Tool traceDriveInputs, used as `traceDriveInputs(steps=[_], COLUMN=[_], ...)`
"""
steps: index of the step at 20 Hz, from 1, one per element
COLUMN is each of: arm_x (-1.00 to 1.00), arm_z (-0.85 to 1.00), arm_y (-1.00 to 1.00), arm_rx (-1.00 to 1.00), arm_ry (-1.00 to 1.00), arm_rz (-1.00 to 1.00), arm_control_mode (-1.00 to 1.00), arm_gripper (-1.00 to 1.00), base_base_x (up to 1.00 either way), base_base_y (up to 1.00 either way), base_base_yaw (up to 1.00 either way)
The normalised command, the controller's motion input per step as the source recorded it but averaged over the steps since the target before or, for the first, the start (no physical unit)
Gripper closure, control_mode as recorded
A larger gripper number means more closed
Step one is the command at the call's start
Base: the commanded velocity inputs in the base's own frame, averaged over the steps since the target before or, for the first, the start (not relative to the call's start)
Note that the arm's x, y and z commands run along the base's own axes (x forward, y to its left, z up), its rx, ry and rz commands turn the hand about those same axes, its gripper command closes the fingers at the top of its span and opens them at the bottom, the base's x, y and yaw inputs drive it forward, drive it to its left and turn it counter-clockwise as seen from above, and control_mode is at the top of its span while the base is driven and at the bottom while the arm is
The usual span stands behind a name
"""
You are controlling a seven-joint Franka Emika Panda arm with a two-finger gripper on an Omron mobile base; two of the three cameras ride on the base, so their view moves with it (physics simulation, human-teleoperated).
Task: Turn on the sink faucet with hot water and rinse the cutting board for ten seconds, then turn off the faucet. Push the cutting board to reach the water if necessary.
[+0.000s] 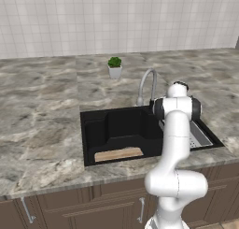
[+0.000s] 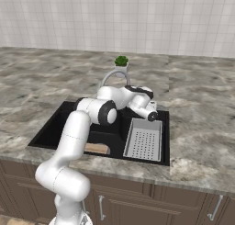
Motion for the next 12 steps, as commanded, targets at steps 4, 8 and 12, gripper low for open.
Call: traceDriveInputs(steps=[4, 8, 12], arm_x=[0.01, 0.0, 0.0], arm_z=[0.0, 0.0, 0.0], arm_y=[0.0, 0.0, 0.0], arm_rx=[0.0, 0.0, 0.0], arm_ry=[0.0, 0.0, 0.0], arm_rz=[0.0, 0.0, 0.0], arm_control_mode=[-1.0, -1.0, -1.0], arm_gripper=[-1.0, -1.0, -1.0], base_base_x=[0.0, 0.0, 0.0], base_base_y=[0.0, 0.0, 0.0], base_base_yaw=[0.0, 0.0, 0.0])
